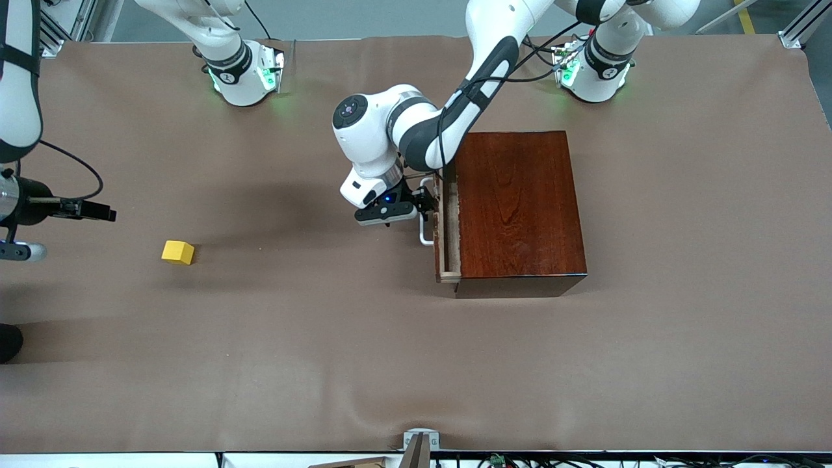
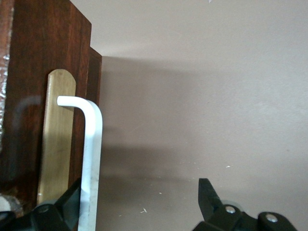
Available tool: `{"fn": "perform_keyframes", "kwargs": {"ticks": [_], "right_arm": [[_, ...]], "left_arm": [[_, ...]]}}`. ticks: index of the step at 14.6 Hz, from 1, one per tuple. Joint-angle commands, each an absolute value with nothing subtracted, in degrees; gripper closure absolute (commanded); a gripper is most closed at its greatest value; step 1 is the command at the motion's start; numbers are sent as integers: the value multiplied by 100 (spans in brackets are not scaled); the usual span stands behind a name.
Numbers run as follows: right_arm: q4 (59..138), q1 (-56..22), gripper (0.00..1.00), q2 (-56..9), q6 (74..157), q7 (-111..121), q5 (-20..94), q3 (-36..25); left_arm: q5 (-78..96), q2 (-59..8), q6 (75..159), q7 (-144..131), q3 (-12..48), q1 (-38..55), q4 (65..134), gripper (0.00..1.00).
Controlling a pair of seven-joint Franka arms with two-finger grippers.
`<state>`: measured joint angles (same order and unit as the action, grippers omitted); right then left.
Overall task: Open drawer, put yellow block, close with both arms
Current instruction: 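Pull the drawer open with the left gripper while the right gripper reaches the cube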
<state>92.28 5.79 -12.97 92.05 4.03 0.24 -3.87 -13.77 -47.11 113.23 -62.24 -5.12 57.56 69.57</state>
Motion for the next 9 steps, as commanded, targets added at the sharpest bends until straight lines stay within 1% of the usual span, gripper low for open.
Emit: {"fn": "perform_keyframes", "kwargs": {"ticks": [1, 9], "right_arm": [[9097, 686, 0, -1485, 9290, 378, -35, -308], [9149, 835, 0, -1898, 9553, 369, 70, -308]], "left_arm": [[-1257, -4825, 11618, -6555, -457, 5818, 6794, 0], [-1257, -4922, 12409, -7171, -422, 5818, 6803, 0]]}}
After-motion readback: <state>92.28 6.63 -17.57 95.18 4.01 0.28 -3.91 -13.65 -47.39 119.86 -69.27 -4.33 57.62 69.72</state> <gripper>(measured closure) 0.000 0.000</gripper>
